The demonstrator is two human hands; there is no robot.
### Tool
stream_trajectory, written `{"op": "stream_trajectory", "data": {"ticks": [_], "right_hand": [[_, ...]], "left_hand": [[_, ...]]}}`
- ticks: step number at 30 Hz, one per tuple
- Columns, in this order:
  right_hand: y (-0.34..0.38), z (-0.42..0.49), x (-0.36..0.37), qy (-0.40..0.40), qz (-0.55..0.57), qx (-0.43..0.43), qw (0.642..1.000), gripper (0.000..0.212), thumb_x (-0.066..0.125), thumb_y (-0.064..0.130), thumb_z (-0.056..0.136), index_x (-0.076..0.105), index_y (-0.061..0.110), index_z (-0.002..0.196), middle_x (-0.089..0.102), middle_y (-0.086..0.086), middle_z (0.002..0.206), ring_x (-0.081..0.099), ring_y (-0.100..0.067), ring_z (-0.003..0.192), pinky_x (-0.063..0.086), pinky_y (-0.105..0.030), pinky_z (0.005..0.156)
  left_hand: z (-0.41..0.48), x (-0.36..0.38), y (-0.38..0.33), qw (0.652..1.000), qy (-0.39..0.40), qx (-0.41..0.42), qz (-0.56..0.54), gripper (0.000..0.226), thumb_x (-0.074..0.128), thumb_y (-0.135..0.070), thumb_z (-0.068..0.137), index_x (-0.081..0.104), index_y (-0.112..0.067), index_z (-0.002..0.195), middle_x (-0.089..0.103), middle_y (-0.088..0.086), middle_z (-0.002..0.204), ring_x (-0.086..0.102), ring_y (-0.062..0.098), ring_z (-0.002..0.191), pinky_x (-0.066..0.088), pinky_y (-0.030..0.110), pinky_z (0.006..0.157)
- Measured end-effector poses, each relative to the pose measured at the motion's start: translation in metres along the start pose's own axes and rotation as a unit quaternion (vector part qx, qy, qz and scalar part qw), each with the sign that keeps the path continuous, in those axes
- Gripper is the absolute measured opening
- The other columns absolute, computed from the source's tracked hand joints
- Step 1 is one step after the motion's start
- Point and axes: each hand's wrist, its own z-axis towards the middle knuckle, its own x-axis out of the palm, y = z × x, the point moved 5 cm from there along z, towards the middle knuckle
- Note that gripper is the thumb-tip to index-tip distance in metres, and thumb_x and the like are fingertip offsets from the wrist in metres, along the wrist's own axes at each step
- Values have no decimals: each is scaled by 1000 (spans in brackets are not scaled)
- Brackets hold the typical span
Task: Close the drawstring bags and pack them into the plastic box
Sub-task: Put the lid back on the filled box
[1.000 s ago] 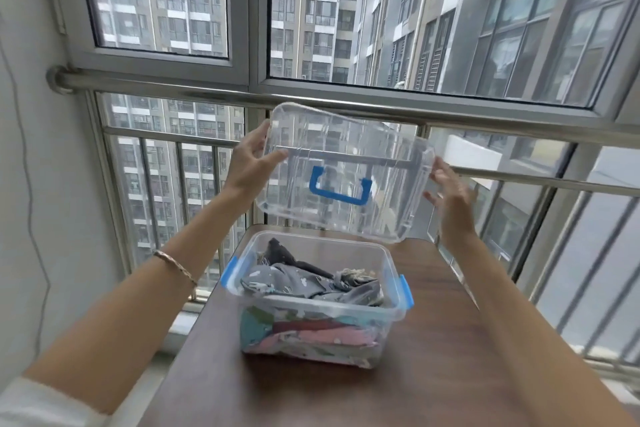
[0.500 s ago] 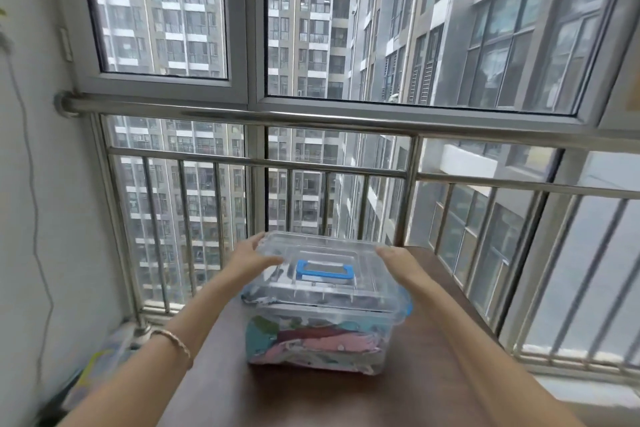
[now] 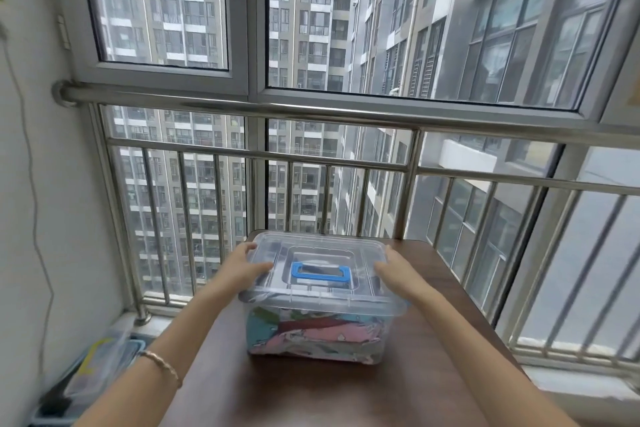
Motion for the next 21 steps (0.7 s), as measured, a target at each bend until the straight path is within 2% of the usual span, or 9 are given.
{"op": "stream_trajectory", "data": {"ticks": [6,9,11,13,14,16,17,19,21], "right_hand": [[8,-9,-1,-15,-1,6,1000,67,41,7,87,26,12,152,25,-7,158,26,-23,144,23,-38,115],[9,-5,-1,-15,8,5,1000,66,42,1,86,30,10,150,31,-8,155,31,-24,142,26,-38,113],[5,2,-3,-22,4,8,1000,58,40,-4,84,44,5,141,46,-12,146,47,-24,129,36,-38,108],[1,8,-8,-36,13,18,999,45,36,-5,84,58,3,122,64,-14,118,59,-21,95,47,-35,86],[0,9,-10,-45,17,19,999,40,36,-6,84,61,4,114,66,-9,101,56,-16,80,47,-33,74],[2,7,-14,-52,30,12,998,38,35,-6,86,61,10,109,60,2,87,50,-9,70,41,-25,62],[3,6,-15,-50,33,3,998,39,35,-5,87,60,10,113,61,2,90,51,-8,73,41,-24,64],[3,1,-12,-41,36,-13,998,50,35,-4,86,55,9,129,63,-4,114,58,-15,95,47,-31,85],[3,-2,-8,-40,34,-25,998,60,35,-5,84,48,14,139,56,-4,134,52,-20,120,41,-40,106]], "left_hand": [[-7,-1,-8,1000,-5,-1,-15,63,66,-17,88,36,-12,144,41,10,146,42,1,63,35,4,33],[-6,-3,-10,999,-1,-11,-42,63,66,-11,88,37,-9,143,45,12,142,46,2,67,37,4,36],[-6,-8,-16,999,-7,2,-45,63,65,-6,87,38,-8,143,44,12,144,59,12,89,50,7,64],[-6,-12,-22,999,-10,17,-44,61,63,-3,87,39,-7,143,39,11,149,48,23,127,41,28,101],[-5,-13,-26,999,-10,23,-47,59,61,-2,88,39,-7,142,38,11,150,41,23,134,36,32,105],[-5,-15,-31,998,-8,34,-54,59,60,-1,88,39,-7,142,37,10,151,38,23,136,34,35,107],[-6,-16,-32,998,-11,38,-54,60,61,0,87,39,-8,142,37,9,150,37,24,137,32,37,108],[-10,-17,-29,998,-19,42,-49,63,65,-1,85,40,-11,142,38,9,150,38,24,135,35,37,107],[-14,-16,-21,998,-27,44,-47,64,67,-3,85,41,-13,142,40,8,148,51,20,119,47,25,86]]}}
